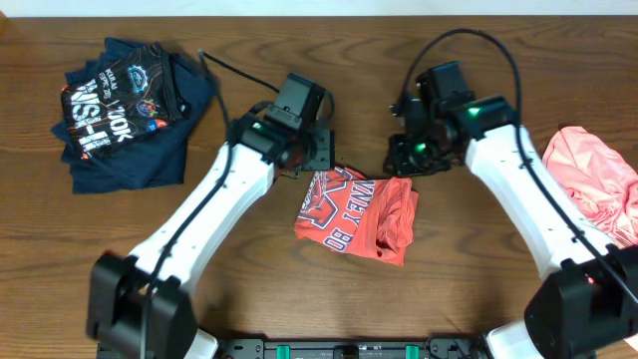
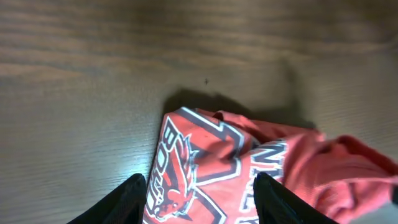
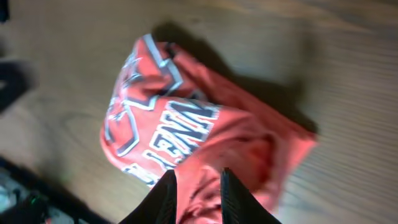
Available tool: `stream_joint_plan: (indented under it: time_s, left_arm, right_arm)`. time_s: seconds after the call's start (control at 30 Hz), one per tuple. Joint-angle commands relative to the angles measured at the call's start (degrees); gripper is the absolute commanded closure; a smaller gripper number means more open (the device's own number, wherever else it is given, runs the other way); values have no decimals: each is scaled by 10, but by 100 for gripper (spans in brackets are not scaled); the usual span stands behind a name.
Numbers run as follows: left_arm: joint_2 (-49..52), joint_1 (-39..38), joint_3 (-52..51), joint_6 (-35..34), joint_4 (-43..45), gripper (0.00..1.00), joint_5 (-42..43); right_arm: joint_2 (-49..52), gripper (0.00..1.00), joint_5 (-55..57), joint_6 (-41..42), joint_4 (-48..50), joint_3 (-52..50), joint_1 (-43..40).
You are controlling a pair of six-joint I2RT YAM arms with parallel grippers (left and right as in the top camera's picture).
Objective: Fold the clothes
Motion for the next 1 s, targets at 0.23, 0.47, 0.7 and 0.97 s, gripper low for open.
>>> stream_joint_plan:
  time_s: [0.23,0.47,0.7,0.97]
  left_arm:
    - [102,1,-1,9,-4,43,37]
    - [138,0,-2,9,-17,43,36]
    - [157,0,-2,9,-61,43,36]
    - [157,0,-3,-78,-134,43,36]
  right_arm:
    - [52,79,-14,-16,-7,-66,34]
    - [52,79,123,10,3,-154,10]
    - [52,79,216,47,4,-174,-20]
    - [52,78,225,24,61,-167,-44]
